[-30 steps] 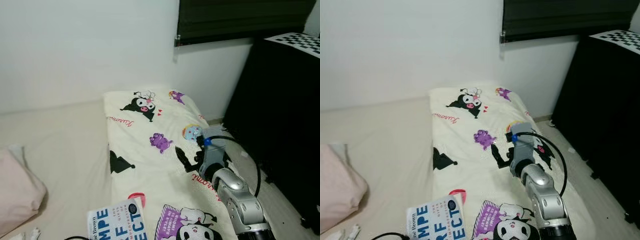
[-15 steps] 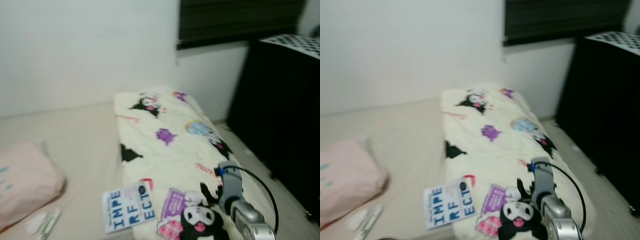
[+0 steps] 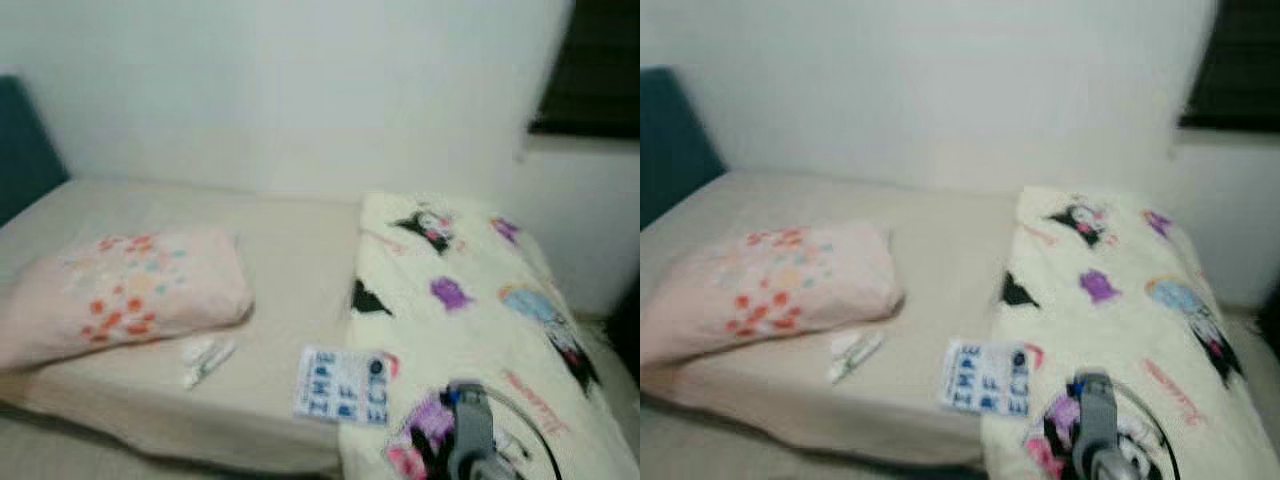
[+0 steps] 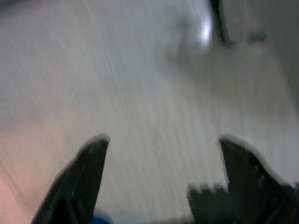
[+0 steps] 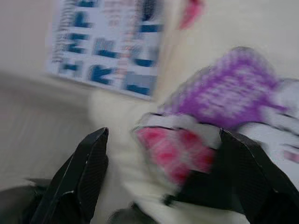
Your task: Clean up the room
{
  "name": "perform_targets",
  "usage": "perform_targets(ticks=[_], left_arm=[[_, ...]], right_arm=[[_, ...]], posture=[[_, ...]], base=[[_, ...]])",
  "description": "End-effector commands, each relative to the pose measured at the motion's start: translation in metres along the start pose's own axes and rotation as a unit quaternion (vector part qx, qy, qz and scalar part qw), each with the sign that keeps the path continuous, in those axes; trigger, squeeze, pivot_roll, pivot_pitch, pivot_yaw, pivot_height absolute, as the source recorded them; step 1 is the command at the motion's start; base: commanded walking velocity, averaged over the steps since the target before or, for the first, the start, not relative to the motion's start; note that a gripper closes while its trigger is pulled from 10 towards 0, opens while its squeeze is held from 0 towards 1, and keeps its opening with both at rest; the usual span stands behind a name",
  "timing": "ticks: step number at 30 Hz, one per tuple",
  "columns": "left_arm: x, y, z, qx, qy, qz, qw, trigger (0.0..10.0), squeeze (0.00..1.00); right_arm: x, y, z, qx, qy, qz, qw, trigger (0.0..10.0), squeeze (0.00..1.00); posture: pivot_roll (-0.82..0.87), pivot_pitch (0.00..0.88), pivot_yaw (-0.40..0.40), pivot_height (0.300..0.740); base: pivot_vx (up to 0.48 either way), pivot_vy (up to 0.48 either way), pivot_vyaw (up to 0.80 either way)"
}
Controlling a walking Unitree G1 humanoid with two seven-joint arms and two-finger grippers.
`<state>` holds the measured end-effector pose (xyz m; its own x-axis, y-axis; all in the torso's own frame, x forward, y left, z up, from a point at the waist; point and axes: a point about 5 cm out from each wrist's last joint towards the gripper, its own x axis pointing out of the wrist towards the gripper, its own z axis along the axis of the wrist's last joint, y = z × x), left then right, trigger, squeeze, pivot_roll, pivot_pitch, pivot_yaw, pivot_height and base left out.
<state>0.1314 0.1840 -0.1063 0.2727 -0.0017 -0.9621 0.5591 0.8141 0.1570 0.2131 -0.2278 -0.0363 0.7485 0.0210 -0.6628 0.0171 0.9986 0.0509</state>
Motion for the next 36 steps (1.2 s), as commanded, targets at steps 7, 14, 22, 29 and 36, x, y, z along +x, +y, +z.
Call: perform_targets(ticks=[7,14,22,29,36], left_arm=[[0.001,-0.005,-0.003,0.001,0.004,-0.003,1.0,10.0,0.0],[0.0,0.0,-0.01,0.003,0.004,0.003,1.0,10.0,0.0],[-0.001,0.002,-0.009,0.002,0.0,0.012,1.0,10.0,0.0],[-0.001,0.005,-0.007,-0.013,-0.008,0.023,1.0,10.0,0.0],[-0.001,0.006,-0.006,-0.016,-0.014,0.028,0.999,10.0,0.0]], right_arm=[[-0.004,-0.004,-0.027,0.061,0.009,0.0,0.998,10.0,0.0],[-0.001,0.001,-0.018,0.1,-0.03,0.021,0.994,10.0,0.0],[0.006,0.015,0.008,0.06,-0.081,0.084,0.991,10.0,0.0],[0.01,0.025,0.027,0.055,-0.111,0.109,0.986,10.0,0.0],[0.012,0.024,0.039,0.053,-0.129,0.103,0.985,10.0,0.0]], posture=[[-0.02,0.039,-0.005,0.74],[-0.02,0.03,-0.005,0.74],[-0.02,0.025,-0.006,0.74],[-0.02,0.02,-0.009,0.74],[-0.02,0.02,-0.011,0.74]], base=[[0.0,0.0,0.79],[0.0,0.0,0.79],[0.0,0.0,0.79],[0.0,0.0,0.79],[0.0,0.0,0.79]])
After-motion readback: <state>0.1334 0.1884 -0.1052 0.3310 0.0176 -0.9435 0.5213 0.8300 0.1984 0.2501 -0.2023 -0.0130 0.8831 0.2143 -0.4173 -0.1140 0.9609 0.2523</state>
